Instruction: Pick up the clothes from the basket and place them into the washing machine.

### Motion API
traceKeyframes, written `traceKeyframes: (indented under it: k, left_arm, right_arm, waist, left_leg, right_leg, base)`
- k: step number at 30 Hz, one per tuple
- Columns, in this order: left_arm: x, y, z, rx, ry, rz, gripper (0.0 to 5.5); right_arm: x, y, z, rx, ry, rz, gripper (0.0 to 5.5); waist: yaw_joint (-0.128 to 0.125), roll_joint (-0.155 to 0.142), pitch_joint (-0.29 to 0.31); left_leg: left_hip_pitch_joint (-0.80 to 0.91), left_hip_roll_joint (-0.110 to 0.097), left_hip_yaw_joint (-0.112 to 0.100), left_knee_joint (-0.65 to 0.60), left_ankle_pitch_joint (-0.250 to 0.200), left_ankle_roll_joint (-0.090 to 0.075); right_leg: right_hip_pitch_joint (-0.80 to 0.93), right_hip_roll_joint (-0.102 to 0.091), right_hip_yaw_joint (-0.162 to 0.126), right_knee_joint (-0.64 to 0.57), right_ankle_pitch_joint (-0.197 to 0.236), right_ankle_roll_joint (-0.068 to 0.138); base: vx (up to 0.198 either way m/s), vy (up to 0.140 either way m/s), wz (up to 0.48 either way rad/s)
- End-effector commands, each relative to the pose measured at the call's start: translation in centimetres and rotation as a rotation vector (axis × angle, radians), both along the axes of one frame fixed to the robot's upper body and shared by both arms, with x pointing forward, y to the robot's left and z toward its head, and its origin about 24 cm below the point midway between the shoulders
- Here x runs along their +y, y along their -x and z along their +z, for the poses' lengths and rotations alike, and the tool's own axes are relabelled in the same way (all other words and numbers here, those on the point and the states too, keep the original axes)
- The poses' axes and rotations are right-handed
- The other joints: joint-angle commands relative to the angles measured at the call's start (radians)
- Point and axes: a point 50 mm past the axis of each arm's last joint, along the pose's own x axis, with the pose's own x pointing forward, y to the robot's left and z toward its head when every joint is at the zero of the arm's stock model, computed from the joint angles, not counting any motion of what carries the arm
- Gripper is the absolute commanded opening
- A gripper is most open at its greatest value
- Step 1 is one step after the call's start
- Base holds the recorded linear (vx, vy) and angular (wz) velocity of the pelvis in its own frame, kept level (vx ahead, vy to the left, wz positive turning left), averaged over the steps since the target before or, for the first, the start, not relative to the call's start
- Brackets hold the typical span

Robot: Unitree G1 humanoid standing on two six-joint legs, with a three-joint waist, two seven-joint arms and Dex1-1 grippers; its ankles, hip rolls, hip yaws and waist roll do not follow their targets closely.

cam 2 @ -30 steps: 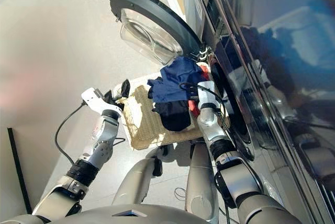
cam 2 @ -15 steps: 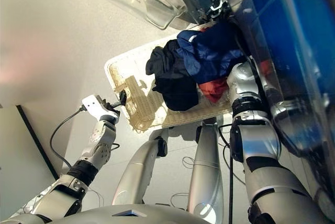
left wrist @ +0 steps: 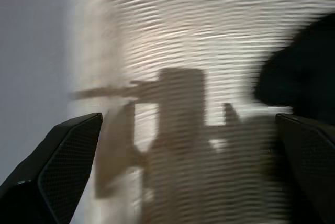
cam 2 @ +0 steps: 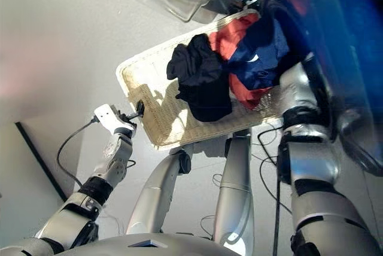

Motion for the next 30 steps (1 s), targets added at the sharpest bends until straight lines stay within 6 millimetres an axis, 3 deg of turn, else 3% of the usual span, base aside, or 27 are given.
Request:
traceKeyframes:
  k: [1,9,13,20,26,30]
  left_arm:
    - [-0.1,-1.0,0.8,-0.041,-0.064,-0.05,5.5]
    - [-3.2,-2.8,1.2,-0.012,-0.165,-0.165,5.5]
    - [-3.9,-3.1,0.9,0.024,-0.185,-0.177,5.5]
    - [-4.4,-3.6,0.7,0.067,-0.213,-0.18,5.5]
    - [-4.3,-4.3,1.2,0.089,-0.242,-0.141,5.5]
    - [-4.4,-4.8,2.0,0.074,-0.249,-0.131,5.5]
  right_arm:
    - [2.4,-0.4,0.9,-0.081,0.129,0.225,5.5]
    - [10.1,-0.5,-1.3,-0.003,0.369,0.647,5.5]
    - [13.2,0.4,-2.5,0.02,0.472,0.767,5.5]
    - [17.4,2.3,-2.9,-0.02,0.683,0.888,5.5]
    - [19.5,3.7,-0.2,-0.178,0.835,0.893,5.5]
    - [20.3,4.3,2.0,-0.286,0.841,0.881,5.5]
  waist:
    - [0.001,-0.002,-0.012]
    - [-0.029,-0.039,0.003]
    - [-0.04,-0.053,0.01]
    - [-0.068,-0.073,0.03]
    - [-0.09,-0.091,0.041]
    - [-0.099,-0.096,0.046]
  left_leg:
    - [0.029,0.04,-0.065,0.086,-0.11,-0.072]
    - [0.098,0.047,-0.057,0.015,-0.075,-0.088]
    - [0.108,0.052,-0.047,0.006,-0.072,-0.087]
    - [0.087,0.073,-0.029,0.031,-0.088,-0.082]
    - [0.033,0.095,-0.022,0.071,-0.112,-0.077]
    - [-0.008,0.107,-0.034,0.093,-0.123,-0.08]
  right_leg:
    - [0.084,0.006,-0.064,-0.071,-0.033,0.036]
    - [0.159,0.026,-0.068,-0.171,0.02,0.043]
    - [0.17,0.039,-0.059,-0.196,0.03,0.044]
    - [0.153,0.063,-0.041,-0.201,0.031,0.042]
    - [0.098,0.089,-0.029,-0.19,0.022,0.041]
    - [0.057,0.101,-0.029,-0.177,0.016,0.04]
  base:
    - [-0.017,-0.04,-0.19]
    - [0.0,0.0,0.0]
    - [0.0,0.0,0.0]
    - [0.0,0.0,0.0]
    - [0.014,-0.011,-0.105]
    - [0.0,0.0,0.0]
